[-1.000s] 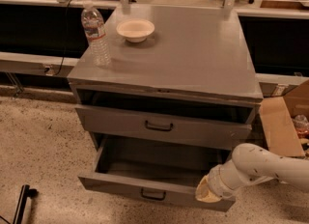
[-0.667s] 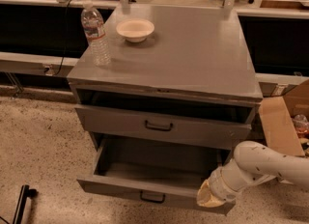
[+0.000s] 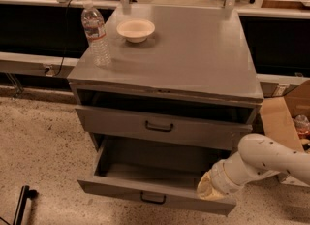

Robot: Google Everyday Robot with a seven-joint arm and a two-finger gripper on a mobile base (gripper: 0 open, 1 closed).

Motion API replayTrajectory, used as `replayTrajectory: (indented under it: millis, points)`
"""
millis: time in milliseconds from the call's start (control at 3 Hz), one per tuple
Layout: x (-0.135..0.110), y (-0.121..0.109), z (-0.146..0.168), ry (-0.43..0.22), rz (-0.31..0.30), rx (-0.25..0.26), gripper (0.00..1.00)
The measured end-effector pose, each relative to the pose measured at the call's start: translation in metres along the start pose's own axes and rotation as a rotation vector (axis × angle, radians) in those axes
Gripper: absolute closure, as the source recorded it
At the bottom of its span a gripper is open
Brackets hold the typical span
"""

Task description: Open middle drawer

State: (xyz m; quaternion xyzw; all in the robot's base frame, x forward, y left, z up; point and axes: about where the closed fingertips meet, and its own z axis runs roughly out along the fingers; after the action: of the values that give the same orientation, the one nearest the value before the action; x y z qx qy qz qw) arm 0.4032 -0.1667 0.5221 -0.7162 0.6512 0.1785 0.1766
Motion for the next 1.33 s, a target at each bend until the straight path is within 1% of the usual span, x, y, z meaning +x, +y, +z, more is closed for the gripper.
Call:
replayTrajectory:
  millis: [333,667,1000,1333]
  points:
    - [0.005,-0.037,0.015,0.032,0.010,0.064,0.42]
    - [0.011,-0.062,0.035,0.056,0.022,0.110,0.64]
    - [0.020,-0.081,0.052,0.070,0.052,0.156,0.89]
    - [0.038,-0.089,0.069,0.101,0.091,0.175,1.00]
